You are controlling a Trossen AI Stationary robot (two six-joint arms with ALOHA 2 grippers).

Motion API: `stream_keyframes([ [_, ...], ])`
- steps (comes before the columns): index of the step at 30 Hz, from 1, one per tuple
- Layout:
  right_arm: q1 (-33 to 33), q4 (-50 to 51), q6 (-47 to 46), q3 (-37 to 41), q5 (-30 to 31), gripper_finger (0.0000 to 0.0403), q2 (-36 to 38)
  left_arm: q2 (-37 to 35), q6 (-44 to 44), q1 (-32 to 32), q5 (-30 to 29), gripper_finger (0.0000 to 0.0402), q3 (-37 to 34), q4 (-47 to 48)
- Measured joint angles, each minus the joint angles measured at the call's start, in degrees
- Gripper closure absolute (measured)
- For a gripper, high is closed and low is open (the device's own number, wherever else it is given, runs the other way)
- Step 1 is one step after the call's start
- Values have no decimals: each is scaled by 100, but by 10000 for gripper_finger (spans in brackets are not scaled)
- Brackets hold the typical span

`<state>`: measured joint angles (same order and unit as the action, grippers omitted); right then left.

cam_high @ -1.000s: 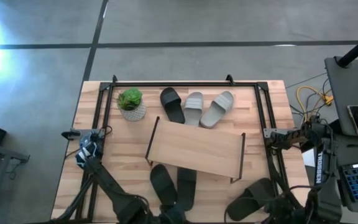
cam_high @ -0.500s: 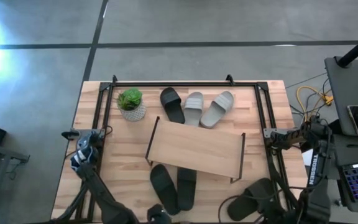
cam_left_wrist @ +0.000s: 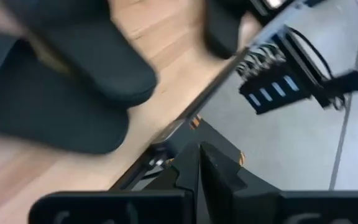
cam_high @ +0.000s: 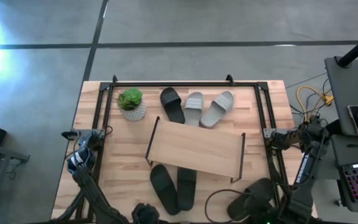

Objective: Pick and place slides into the shelf
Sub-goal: Adjust the black slide under the shelf

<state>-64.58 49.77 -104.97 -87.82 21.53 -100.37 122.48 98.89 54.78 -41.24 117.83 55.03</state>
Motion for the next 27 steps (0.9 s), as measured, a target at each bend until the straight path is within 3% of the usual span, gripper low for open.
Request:
stream_keyframes([
  [10,402,-70,642,31,-251,394,-383,0,2436,132,-115,402,-961,-31],
  [15,586,-77,706,31,-31,394,-462,0,2484,36,701,402,-1239,32],
  [22,904,-135,647,31,403,394,-477,0,2526,40,1369,402,-1284,1489],
  [27,1032,-578,1039,31,406,394,-477,0,2511,4,1377,402,-1460,1963],
])
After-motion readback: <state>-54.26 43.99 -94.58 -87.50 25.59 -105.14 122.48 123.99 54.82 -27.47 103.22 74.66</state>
